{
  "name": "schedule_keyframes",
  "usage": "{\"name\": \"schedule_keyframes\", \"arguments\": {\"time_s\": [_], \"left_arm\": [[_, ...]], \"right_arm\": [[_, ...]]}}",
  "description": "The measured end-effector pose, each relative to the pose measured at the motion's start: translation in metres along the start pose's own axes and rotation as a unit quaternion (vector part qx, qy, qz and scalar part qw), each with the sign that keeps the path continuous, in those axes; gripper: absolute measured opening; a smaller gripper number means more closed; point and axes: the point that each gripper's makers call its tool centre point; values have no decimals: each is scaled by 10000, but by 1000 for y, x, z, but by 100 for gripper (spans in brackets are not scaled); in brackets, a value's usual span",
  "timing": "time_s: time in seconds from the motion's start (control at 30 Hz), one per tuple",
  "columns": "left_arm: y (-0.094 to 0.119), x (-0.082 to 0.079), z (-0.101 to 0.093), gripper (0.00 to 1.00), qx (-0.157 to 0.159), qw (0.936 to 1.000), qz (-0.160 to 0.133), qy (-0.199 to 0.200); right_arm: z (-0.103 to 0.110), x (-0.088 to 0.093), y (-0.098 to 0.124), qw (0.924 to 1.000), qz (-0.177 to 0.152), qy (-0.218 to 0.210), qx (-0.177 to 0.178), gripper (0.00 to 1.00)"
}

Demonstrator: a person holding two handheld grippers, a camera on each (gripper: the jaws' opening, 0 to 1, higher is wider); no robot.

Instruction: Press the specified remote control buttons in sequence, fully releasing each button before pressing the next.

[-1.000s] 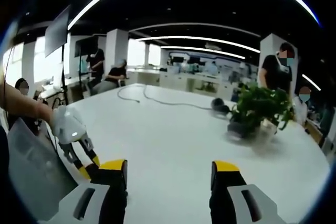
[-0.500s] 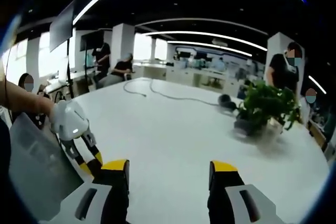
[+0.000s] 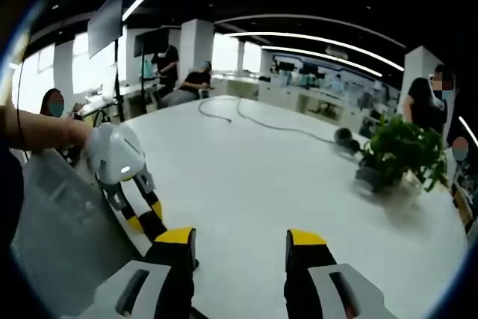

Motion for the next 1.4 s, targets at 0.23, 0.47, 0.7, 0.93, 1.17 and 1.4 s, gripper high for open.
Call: {"name": "schedule_keyframes", "arguments": {"time_s": [0.23, 0.47, 0.7, 0.93, 1.17, 1.4], "left_arm": [[2, 2, 0, 25, -47, 9999, -82, 91], [1, 1, 0, 25, -57, 9997, -173, 136], [2, 1, 0, 25, -57, 9996, -210, 151], [2, 1, -1, 25, -67, 9996, -232, 156], [2, 1, -1, 25, -66, 9995, -256, 169], [2, 1, -1, 25, -59, 9994, -293, 179]], "right_arm": [[21, 8, -9, 9975, 391, 371, -453, 35], [36, 12, -18, 9930, 611, 397, -930, 29], [49, 25, -32, 9832, 1048, 706, -1314, 26], [67, 42, -46, 9687, 1495, 1011, -1704, 23], [74, 56, -56, 9552, 1860, 1273, -1919, 16], [72, 71, -66, 9457, 2187, 1257, -2048, 11]]}}
Point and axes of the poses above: the point that each gripper's makers call its tool centre point, and the gripper's own axes: y roughly backward along the fingers, z roughly to its left, x roughly out of its underside, and after that the axes turned 4 degrees about -x, right-handed
